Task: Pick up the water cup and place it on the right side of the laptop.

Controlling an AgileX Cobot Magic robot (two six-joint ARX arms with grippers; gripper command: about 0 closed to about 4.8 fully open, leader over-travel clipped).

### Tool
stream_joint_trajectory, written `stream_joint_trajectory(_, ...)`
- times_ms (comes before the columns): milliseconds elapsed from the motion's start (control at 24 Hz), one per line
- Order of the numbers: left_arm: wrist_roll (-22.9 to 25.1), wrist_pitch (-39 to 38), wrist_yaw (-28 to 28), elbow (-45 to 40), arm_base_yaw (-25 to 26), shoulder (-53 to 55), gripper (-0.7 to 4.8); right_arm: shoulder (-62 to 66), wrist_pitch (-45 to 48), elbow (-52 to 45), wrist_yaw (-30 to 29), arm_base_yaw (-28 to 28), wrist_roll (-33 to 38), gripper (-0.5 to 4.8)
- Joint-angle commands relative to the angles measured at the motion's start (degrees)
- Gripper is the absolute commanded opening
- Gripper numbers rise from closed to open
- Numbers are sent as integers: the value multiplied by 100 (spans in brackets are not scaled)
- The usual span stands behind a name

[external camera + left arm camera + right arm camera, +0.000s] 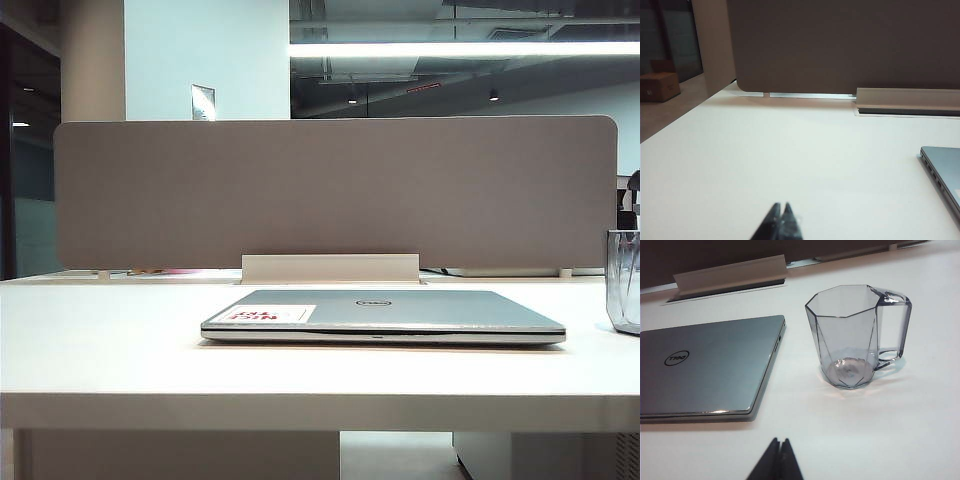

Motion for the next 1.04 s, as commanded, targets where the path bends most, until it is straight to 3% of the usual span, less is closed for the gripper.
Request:
stream_joint_trajectory(42, -37, 44, 22, 17, 7, 4, -3, -9, 223, -33, 227, 0, -481, -1)
stream_joint_trajectory(375, -37, 44, 22, 17, 7, 4, -3, -9, 271, -33, 407, 2, -1344, -1)
stream_joint_trajectory(1043, -37, 44, 22, 17, 7, 4, -3, -9, 282, -33, 391, 2, -1355, -1)
